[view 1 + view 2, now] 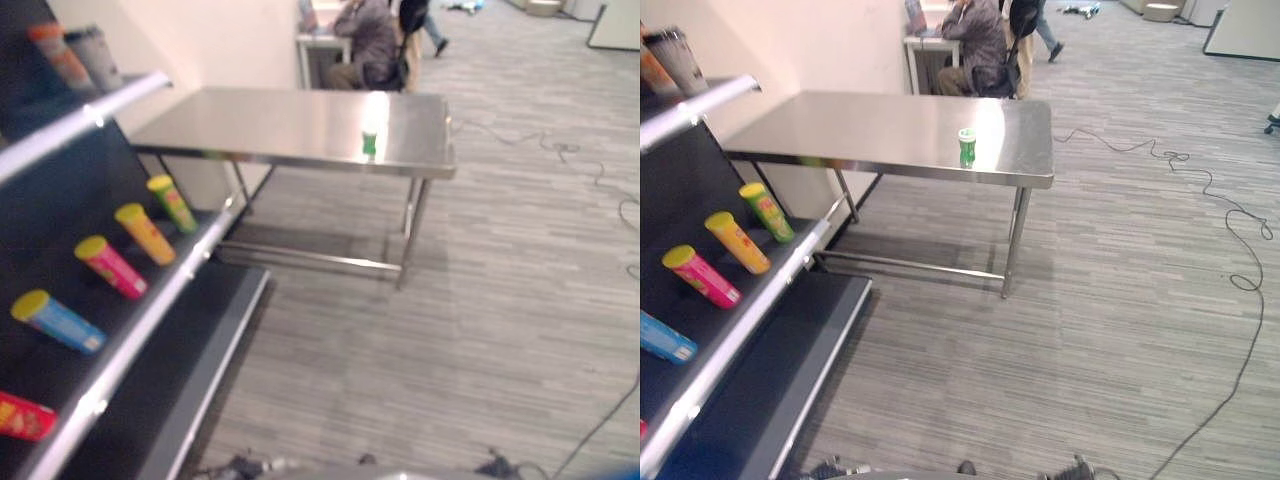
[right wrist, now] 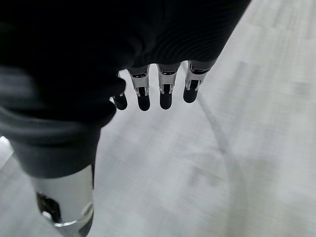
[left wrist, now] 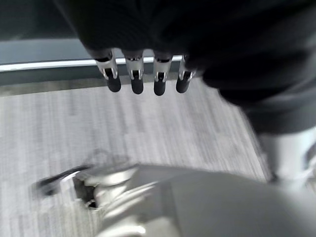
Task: Put the goods on the table back onto the shelves and tidy them up.
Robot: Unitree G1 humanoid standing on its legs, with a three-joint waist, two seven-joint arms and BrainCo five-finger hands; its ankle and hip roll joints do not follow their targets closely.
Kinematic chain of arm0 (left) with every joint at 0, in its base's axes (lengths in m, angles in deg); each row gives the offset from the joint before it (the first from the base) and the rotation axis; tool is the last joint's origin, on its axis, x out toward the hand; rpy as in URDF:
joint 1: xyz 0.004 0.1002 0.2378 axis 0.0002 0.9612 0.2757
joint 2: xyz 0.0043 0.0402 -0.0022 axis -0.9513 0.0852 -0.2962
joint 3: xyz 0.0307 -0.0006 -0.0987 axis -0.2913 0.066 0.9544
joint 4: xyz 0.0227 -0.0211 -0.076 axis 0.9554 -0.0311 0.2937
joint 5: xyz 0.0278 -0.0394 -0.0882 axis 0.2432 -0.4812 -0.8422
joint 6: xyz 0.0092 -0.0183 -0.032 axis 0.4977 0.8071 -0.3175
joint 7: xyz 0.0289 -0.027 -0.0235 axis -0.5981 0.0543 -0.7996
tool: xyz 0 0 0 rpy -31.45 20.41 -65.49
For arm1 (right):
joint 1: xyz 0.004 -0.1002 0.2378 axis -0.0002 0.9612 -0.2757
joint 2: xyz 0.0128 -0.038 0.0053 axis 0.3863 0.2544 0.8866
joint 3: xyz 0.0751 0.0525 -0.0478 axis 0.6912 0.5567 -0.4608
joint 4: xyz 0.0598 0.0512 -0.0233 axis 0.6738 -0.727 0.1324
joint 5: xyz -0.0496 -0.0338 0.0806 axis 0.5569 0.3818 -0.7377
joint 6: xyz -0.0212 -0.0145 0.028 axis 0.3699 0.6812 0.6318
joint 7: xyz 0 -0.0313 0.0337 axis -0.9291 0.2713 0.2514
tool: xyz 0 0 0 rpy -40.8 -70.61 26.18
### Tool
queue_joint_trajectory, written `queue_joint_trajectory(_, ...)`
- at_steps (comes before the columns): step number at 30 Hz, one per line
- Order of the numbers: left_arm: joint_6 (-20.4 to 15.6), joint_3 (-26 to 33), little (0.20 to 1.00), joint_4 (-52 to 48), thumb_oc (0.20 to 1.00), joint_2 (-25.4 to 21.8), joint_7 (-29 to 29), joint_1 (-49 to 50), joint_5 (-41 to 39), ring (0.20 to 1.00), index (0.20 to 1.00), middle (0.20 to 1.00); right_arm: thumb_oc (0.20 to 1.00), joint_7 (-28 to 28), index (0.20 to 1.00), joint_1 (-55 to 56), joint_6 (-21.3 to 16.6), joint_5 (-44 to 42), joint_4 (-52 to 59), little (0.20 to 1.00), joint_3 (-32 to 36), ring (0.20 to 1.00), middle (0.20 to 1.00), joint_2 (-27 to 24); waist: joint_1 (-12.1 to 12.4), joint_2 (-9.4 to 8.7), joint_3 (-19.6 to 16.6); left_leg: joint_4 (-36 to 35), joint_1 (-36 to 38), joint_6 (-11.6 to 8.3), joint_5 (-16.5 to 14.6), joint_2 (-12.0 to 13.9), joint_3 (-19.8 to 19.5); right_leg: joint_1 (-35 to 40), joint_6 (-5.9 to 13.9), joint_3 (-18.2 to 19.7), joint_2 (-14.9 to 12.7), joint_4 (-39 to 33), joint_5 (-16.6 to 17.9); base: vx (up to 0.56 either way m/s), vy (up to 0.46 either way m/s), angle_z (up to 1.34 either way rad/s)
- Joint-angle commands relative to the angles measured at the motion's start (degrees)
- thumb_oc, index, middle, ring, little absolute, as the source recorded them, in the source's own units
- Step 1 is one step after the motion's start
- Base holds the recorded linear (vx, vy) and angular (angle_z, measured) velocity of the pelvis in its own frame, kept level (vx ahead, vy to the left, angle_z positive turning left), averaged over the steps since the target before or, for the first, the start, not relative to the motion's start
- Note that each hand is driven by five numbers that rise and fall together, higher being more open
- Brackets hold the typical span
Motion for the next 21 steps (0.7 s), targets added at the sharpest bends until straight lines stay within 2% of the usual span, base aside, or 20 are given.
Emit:
queue_joint_trajectory(1, -1.0, -1.4, 1.000, 2.2, 1.000, 5.1, -0.9, -3.0, -5.3, 1.000, 1.000, 1.000, 1.000, -0.6, 1.000, 2.7, -1.3, -1.2, 1.1, 1.000, 0.6, 1.000, 1.000, -1.3, 1.7, 3.67, 2.0, -21.4, 2.7, 2.66, 6.3, -2.1, -0.9, 4.3, 9.08, 2.1, -5.7, 0.4, -4.0, 0.29, 0.044, -0.15)
queue_joint_trajectory(2, -1.0, -1.4, 1.000, 2.2, 1.000, 5.1, -0.9, -3.0, -5.3, 1.000, 1.000, 1.000, 1.000, -0.6, 1.000, 2.7, -1.3, -1.2, 1.1, 1.000, 0.6, 1.000, 1.000, -1.2, 1.6, 3.60, 1.9, -21.7, 2.7, 2.66, 6.6, -2.2, -1.0, 4.2, 9.08, 2.0, -5.8, 0.4, -4.0, 0.33, 0.054, 0.08)
queue_joint_trajectory(4, -1.0, 0.4, 1.000, 2.3, 1.000, 5.0, -0.2, -2.7, -7.7, 1.000, 1.000, 1.000, 1.000, -0.4, 1.000, 3.1, -0.9, 0.6, 0.9, 1.000, -0.7, 1.000, 1.000, -0.8, 3.6, 5.02, 1.5, -32.9, 0.8, 2.11, 12.9, -2.6, -1.3, 7.5, 8.42, 2.5, -3.6, 0.4, -6.3, 0.50, 0.089, 0.08)
queue_joint_trajectory(5, -0.9, 1.1, 1.000, 3.4, 1.000, 5.1, 0.2, -2.3, -8.0, 1.000, 1.000, 1.000, 1.000, -0.2, 1.000, 4.0, -0.5, 2.3, 0.1, 1.000, -1.4, 1.000, 1.000, -0.2, 5.1, 5.40, 1.2, -37.8, -1.7, 0.73, 15.0, -4.0, -2.7, 9.7, 8.01, 3.3, -2.7, 0.4, -8.1, 0.63, 0.122, -0.05)
queue_joint_trajectory(8, -0.7, 2.0, 1.000, 5.0, 1.000, 5.1, 0.7, -1.4, -7.7, 1.000, 1.000, 1.000, 1.000, 0.6, 1.000, 4.9, 0.1, 3.8, -0.6, 1.000, -1.9, 1.000, 1.000, 1.0, 6.5, 4.63, 1.2, -37.8, -5.7, -0.16, 15.1, -5.2, -2.4, 13.9, 7.93, 5.1, -3.2, 0.9, -11.1, 0.48, 0.125, -0.13)
queue_joint_trajectory(9, -0.3, 3.4, 1.000, 6.5, 1.000, 5.0, 1.1, -0.4, -7.5, 1.000, 1.000, 1.000, 1.000, 1.3, 1.000, 5.7, 0.4, 4.5, -0.5, 1.000, -2.0, 1.000, 1.000, 1.9, 7.8, 4.57, 0.6, -37.8, -5.8, -0.18, 17.3, -4.4, -2.2, 16.6, 8.12, 6.9, -3.9, 1.9, -12.7, 0.58, 0.197, -0.45)
queue_joint_trajectory(10, -0.3, 3.4, 1.000, 6.5, 1.000, 5.0, 1.1, -0.4, -7.5, 1.000, 1.000, 1.000, 1.000, 1.3, 1.000, 5.7, 0.4, 4.5, -0.5, 1.000, -2.0, 1.000, 1.000, 1.9, 7.8, 4.47, 0.7, -37.8, -5.7, -0.16, 17.2, -4.5, -2.1, 16.7, 8.14, 6.9, -4.0, 1.9, -12.8, 0.74, 0.327, -0.59)
queue_joint_trajectory(11, -0.1, 4.9, 1.000, 8.3, 1.000, 5.2, 1.6, 1.6, -6.0, 1.000, 1.000, 1.000, 1.000, 2.2, 1.000, 6.8, 0.7, 5.4, -1.1, 1.000, -0.9, 1.000, 1.000, 2.5, 8.4, 4.35, -0.8, -37.2, -4.4, 0.80, 19.4, -3.8, -1.7, 18.2, 8.99, 7.6, -5.2, 3.5, -13.6, 0.51, 0.273, -0.72)
queue_joint_trajectory(12, 0.2, 5.5, 1.000, 8.7, 1.000, 5.1, 1.7, 2.0, -5.8, 1.000, 1.000, 1.000, 1.000, 2.4, 1.000, 7.3, 1.0, 5.8, -1.4, 1.000, -0.4, 1.000, 1.000, 2.6, 8.4, 3.82, -1.5, -36.8, -3.6, 1.30, 19.3, -3.9, -1.1, 18.1, 9.70, 7.6, -6.5, 4.9, -12.8, 0.51, 0.274, -0.79)
queue_joint_trajectory(13, 0.2, 5.5, 1.000, 8.7, 1.000, 5.1, 1.7, 2.0, -5.7, 1.000, 1.000, 1.000, 1.000, 2.4, 1.000, 7.3, 1.0, 5.8, -1.4, 1.000, -0.4, 1.000, 1.000, 2.6, 8.5, 3.74, -1.5, -36.8, -3.5, 1.31, 19.2, -4.0, -1.0, 18.1, 9.72, 7.6, -6.6, 4.9, -12.9, 0.44, 0.238, -0.99)
queue_joint_trajectory(14, 0.5, 5.8, 1.000, 9.5, 1.000, 4.5, 1.5, 2.3, -5.1, 1.000, 1.000, 1.000, 1.000, 2.7, 1.000, 8.9, 1.1, 5.4, -2.8, 1.000, 1.0, 1.000, 1.000, 2.9, 8.3, 2.08, -3.0, -36.4, -1.4, 2.51, 17.9, -5.2, 0.2, 15.7, 12.30, 6.6, -9.5, 10.7, -7.2, 0.47, 0.273, -0.67)
queue_joint_trajectory(15, 0.4, 5.8, 1.000, 9.5, 1.000, 3.9, 1.6, 2.4, -4.5, 1.000, 1.000, 1.000, 1.000, 3.2, 1.000, 8.8, 0.8, 4.2, -2.6, 1.000, 2.0, 1.000, 1.000, 2.8, 8.1, 1.63, -3.4, -36.5, 0.3, 3.44, 16.9, -5.8, 1.5, 12.8, 14.43, 6.2, -11.6, 16.9, 0.3, 0.47, 0.274, -0.33)
queue_joint_trajectory(16, 0.4, 5.8, 1.000, 9.5, 1.000, 3.9, 1.6, 2.4, -4.5, 1.000, 1.000, 1.000, 1.000, 3.2, 1.000, 8.8, 0.8, 4.2, -2.6, 1.000, 2.0, 1.000, 1.000, 2.8, 8.1, 1.70, -3.5, -36.5, 0.2, 3.42, 17.0, -5.7, 1.5, 12.6, 14.42, 6.3, -11.5, 16.9, 0.4, 0.24, 0.179, 0.02)
queue_joint_trajectory(17, 0.5, 5.7, 1.000, 9.1, 1.000, 3.5, 1.4, 2.1, -4.5, 1.000, 1.000, 1.000, 1.000, 3.2, 1.000, 8.7, 0.7, 3.7, -2.3, 1.000, 2.2, 1.000, 1.000, 2.7, 7.9, 2.11, -3.4, -36.5, 1.7, 3.98, 16.4, -5.6, 1.5, 10.2, 14.73, 6.1, -12.2, 21.5, 3.1, 0.28, 0.292, -0.31)
queue_joint_trajectory(18, 0.6, 4.6, 1.000, 8.3, 1.000, 2.8, 1.3, 1.4, -4.4, 1.000, 1.000, 1.000, 1.000, 3.1, 1.000, 8.1, 0.7, 2.9, -1.6, 1.000, 2.5, 1.000, 1.000, 2.2, 6.2, 4.13, -2.8, -37.4, 6.4, 5.71, 14.7, -5.5, 0.8, 4.5, 13.68, 4.5, -13.5, 33.4, 9.9, 0.40, 0.390, -0.41)
queue_joint_trajectory(19, 0.8, 3.8, 1.000, 7.8, 1.000, 2.5, 1.5, 0.7, -4.1, 1.000, 1.000, 1.000, 1.000, 3.1, 1.000, 7.9, 0.7, 3.3, -1.1, 1.000, 2.0, 1.000, 1.000, 2.1, 5.6, 5.18, -2.8, -37.8, 8.1, 6.30, 14.0, -5.1, 0.4, 2.7, 12.81, 2.9, -13.8, 35.6, 9.2, 0.39, 0.415, -0.25)
queue_joint_trajectory(20, 0.8, 3.0, 1.000, 7.4, 1.000, 2.3, 1.3, 0.1, -4.1, 1.000, 1.000, 1.000, 1.000, 2.7, 1.000, 7.7, 0.6, 3.7, -0.2, 1.000, 1.3, 1.000, 1.000, 2.1, 4.5, 6.20, -2.3, -37.8, 9.5, 6.78, 13.2, -4.6, -0.3, -0.1, 11.92, 1.3, -14.3, 39.2, 6.9, 0.33, 0.270, 0.24)
queue_joint_trajectory(21, 0.6, 1.4, 1.000, 6.4, 1.000, 1.8, 0.8, -1.5, -3.3, 1.000, 1.000, 1.000, 1.000, 2.5, 1.000, 7.1, 0.4, 4.8, 1.4, 1.000, -0.5, 1.000, 1.000, 1.9, 3.1, 7.06, -1.5, -37.8, 11.4, 6.61, 11.6, -4.0, -0.9, -3.9, 10.35, -1.7, -14.1, 38.0, 0.4, 0.22, 0.172, 0.40)
